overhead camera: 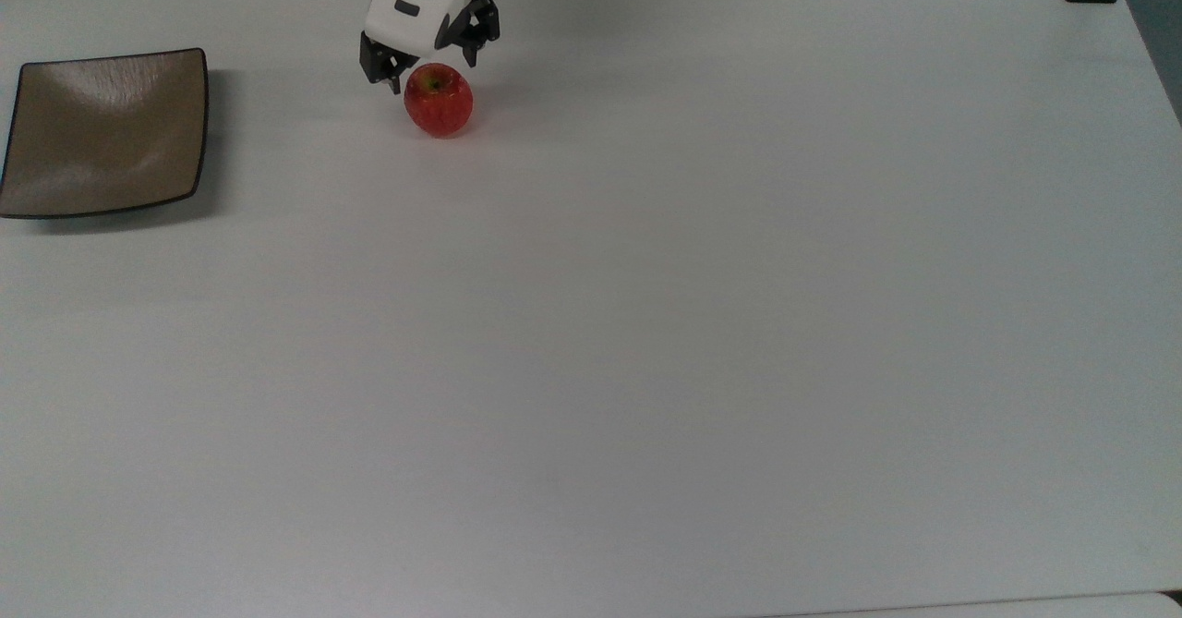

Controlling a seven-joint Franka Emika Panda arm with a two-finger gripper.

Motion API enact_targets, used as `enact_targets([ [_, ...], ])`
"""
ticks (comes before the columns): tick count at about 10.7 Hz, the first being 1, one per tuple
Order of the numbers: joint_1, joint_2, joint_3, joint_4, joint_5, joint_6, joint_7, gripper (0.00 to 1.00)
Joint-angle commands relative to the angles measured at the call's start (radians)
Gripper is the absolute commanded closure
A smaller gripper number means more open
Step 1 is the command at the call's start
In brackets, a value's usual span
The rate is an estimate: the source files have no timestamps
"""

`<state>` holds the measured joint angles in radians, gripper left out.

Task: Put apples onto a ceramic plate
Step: 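Lower the open gripper over the red apple, then close the gripper around the red apple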

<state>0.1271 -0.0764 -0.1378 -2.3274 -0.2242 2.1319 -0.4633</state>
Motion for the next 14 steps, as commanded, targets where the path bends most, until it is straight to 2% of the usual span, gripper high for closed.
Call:
enact_targets([
  [1, -0.007, 0.036, 0.001, -0.027, -0.027, 0.071, -0.011, 0.00],
  [4, -0.004, 0.085, 0.001, -0.032, -0.041, 0.106, -0.005, 0.00],
  [7, -0.003, 0.096, 0.001, -0.041, -0.067, 0.106, -0.002, 0.00],
  [8, -0.003, 0.098, 0.001, -0.041, -0.067, 0.105, -0.002, 0.13],
  [10, -0.007, 0.098, 0.001, -0.041, -0.067, 0.091, 0.003, 0.57],
  [11, -0.010, 0.092, 0.001, -0.040, -0.066, 0.088, 0.003, 0.74],
  [14, -0.015, 0.031, 0.001, -0.024, -0.054, 0.008, 0.003, 0.77],
])
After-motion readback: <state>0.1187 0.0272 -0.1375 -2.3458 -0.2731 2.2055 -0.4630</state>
